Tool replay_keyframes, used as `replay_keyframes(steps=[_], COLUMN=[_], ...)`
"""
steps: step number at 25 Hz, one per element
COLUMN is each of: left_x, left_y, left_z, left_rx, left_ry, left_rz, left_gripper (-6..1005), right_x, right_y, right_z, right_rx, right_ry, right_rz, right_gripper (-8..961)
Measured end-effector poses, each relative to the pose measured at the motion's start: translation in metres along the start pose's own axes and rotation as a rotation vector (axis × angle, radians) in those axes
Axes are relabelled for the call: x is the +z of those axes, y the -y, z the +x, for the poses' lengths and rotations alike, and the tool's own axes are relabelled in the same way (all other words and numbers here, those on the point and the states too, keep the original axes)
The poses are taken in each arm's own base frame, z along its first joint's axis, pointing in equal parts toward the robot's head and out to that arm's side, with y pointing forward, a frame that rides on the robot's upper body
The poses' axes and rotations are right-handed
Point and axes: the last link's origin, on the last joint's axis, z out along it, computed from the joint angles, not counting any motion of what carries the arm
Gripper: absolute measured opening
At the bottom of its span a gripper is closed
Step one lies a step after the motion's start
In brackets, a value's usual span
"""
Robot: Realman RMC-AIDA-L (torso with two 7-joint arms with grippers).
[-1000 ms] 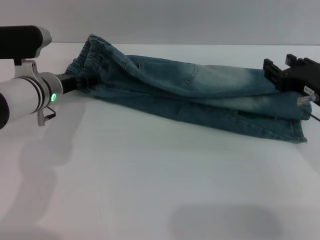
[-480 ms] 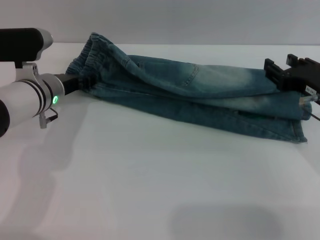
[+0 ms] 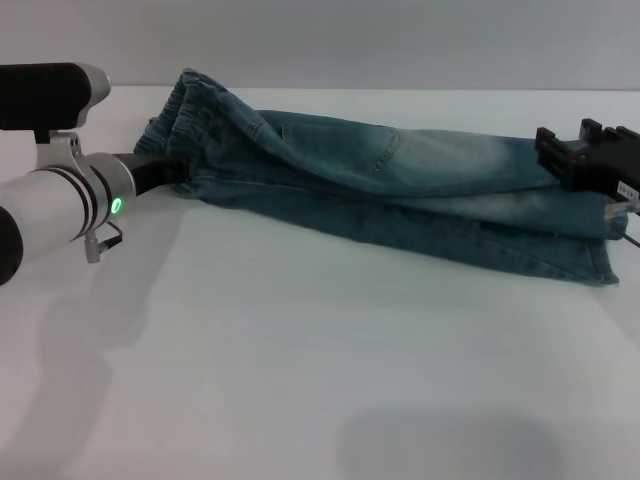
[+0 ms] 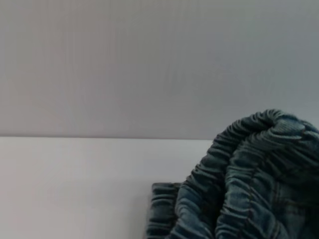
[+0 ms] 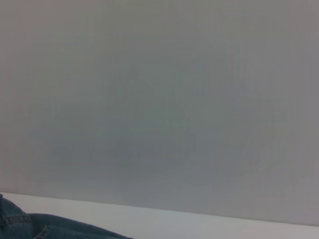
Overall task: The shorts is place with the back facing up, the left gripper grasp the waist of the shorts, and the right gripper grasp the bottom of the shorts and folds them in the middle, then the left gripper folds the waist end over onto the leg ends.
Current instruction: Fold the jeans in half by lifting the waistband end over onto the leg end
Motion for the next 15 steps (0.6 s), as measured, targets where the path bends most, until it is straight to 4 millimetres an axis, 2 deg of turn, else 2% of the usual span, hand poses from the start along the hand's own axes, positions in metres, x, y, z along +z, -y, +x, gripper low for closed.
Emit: replay_keyframes(steps=[11, 12, 15], left_x=[-0.016, -0.024, -0.030], left_y=[-0.001, 0.000, -0.001], left_z=[0.001, 0.001, 0.002], left_rx=[-0.028, -0.041, -0.044], left_ry=[-0.038, -0.053, -0.066], left_rz=[-0.029, -0.036, -0.044], left_gripper=[106, 98, 82], right_x=[0.000, 0.001, 0.003], right_y=[-0.002, -0.004, -0.007], right_z=[0.004, 0.005, 0.006], right_rx=[-0.002, -0.004, -0.008], right_ry=[-0.020, -0.025, -0.031], right_rz=[-0.011, -0.018, -0.028], right_gripper=[511, 511, 510])
